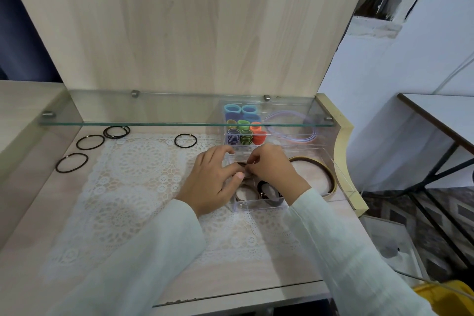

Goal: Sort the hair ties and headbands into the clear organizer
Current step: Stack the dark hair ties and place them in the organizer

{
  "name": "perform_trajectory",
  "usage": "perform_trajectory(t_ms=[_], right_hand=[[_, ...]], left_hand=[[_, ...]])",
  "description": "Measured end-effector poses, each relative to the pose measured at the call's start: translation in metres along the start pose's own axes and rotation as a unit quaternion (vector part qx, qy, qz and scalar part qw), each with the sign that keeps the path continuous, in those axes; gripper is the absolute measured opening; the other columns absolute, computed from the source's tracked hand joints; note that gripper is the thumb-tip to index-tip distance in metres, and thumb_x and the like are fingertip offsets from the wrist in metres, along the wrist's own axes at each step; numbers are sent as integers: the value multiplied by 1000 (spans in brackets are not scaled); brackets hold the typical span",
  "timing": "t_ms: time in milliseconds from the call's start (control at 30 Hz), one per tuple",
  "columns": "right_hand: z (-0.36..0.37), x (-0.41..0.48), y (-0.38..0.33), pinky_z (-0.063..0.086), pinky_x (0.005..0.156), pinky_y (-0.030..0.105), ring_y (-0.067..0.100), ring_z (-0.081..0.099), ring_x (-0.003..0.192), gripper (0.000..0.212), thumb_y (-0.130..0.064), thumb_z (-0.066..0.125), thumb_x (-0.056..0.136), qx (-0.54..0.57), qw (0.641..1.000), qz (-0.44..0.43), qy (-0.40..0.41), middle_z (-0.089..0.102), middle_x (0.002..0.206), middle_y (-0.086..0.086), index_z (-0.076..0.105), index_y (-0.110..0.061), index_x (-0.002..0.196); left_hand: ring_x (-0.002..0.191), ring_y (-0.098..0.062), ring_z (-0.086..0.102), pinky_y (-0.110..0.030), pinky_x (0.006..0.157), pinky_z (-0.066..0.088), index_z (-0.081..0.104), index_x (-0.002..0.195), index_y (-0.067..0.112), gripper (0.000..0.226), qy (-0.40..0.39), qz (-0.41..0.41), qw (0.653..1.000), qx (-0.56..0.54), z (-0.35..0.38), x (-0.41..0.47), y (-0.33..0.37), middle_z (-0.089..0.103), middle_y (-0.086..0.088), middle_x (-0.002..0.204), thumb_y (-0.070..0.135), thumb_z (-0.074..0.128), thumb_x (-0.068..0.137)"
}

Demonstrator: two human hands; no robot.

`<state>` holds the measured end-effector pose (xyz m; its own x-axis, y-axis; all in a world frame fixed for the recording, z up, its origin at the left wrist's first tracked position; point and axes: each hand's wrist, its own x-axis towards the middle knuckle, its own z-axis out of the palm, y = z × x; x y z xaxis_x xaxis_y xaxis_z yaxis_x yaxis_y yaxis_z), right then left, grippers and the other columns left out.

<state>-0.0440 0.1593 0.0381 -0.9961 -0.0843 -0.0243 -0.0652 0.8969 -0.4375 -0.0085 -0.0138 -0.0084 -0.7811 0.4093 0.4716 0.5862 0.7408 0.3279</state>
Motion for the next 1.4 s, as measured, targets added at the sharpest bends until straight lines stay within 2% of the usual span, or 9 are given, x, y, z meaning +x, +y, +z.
perform_trajectory(t_ms=[267,433,667,833,1000,1133,1267,1400], right_hand=[[-1,0,1,53,77,33,19,64,84,4,-20,75,76,13,1000,6,9,70,85,4,73,-18,79],[-2,0,-1,54,78,33,20,64,84,1,-17,73,77,7,1000,8,2,71,85,6,73,-18,78],[-1,-2,-2,54,78,34,20,64,85,3,-16,71,78,9,1000,9,4,71,85,5,74,-18,80],[-4,-2,-3,53,76,31,19,64,85,5,-21,73,80,7,1000,14,-2,71,85,6,75,-17,83],[-7,-4,-5,45,68,26,20,63,81,17,-27,69,85,18,999,28,-6,70,83,8,75,-11,84],[-13,-6,-4,47,77,26,23,63,96,17,-14,59,87,17,999,32,-3,71,95,9,75,-9,88],[-17,-8,-4,51,86,29,23,65,98,20,-8,56,85,24,999,37,-17,73,93,9,76,-10,88],[-17,-9,-7,42,73,22,22,62,98,18,-10,56,87,21,998,43,-34,71,97,8,74,-10,87]], left_hand=[[128,-17,34,-36,105,25,66,98,28,40,-7,-14,1000,-9,2,0,-2,43,-1,130,45,31,97],[126,-18,36,-34,101,25,64,94,26,41,-1,-25,1000,-4,2,0,-2,44,-1,130,46,29,97],[125,-18,37,-35,102,26,64,92,23,42,-1,-26,1000,-15,3,0,-3,45,0,127,46,29,96],[125,-17,38,-34,101,27,63,90,22,42,3,-25,999,-21,3,0,-3,46,0,126,45,29,96],[124,-15,37,-30,98,25,64,100,25,40,11,-33,999,-27,3,0,-2,45,3,126,46,30,95],[117,-13,40,-25,93,24,62,104,24,39,36,-59,997,-33,2,1,-2,46,6,120,41,28,97],[111,-15,45,-29,91,29,65,102,23,39,72,-92,993,-4,2,1,-1,50,5,116,36,28,97],[114,-16,45,-34,94,34,64,108,25,39,66,-88,994,4,4,1,-2,51,3,119,37,28,98]])
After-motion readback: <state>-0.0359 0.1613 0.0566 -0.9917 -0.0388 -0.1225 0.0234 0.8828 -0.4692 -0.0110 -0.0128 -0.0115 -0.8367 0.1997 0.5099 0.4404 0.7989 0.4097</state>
